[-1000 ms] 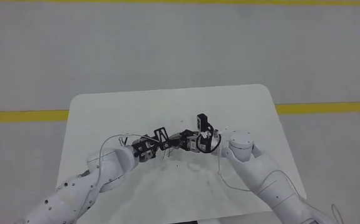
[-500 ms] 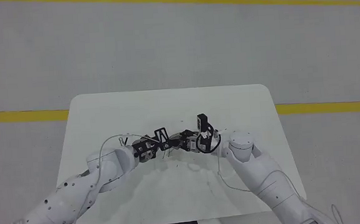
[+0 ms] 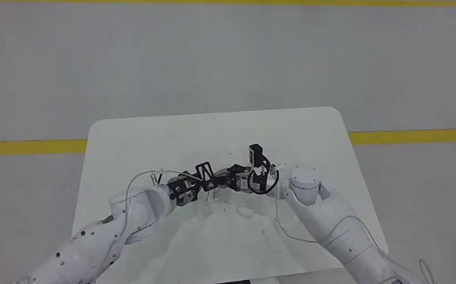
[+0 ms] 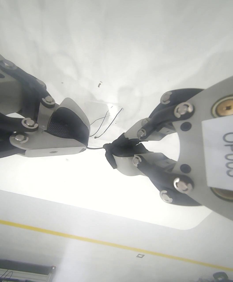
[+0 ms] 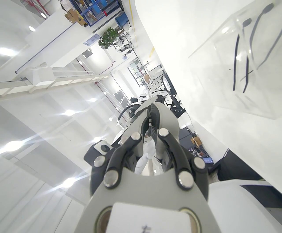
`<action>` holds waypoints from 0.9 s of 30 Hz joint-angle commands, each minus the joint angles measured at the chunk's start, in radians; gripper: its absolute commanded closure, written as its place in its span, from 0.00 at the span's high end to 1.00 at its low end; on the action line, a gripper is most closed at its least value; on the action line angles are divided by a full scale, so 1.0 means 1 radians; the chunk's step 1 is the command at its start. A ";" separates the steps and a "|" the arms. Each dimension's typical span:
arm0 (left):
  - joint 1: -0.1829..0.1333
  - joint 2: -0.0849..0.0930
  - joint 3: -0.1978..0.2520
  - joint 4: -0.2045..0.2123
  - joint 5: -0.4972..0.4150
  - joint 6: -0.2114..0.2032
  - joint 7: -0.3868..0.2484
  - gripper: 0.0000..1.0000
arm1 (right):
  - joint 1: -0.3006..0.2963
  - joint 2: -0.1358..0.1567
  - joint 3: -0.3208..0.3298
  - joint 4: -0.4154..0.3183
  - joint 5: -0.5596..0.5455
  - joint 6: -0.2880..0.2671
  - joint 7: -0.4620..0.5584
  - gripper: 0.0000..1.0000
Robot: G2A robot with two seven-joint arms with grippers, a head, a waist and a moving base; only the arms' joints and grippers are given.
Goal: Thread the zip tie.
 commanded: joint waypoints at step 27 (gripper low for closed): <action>0.025 0.029 -0.123 0.054 -0.315 0.000 0.080 1.00 | -0.074 0.026 0.067 -0.066 -0.121 -0.171 0.025 0.00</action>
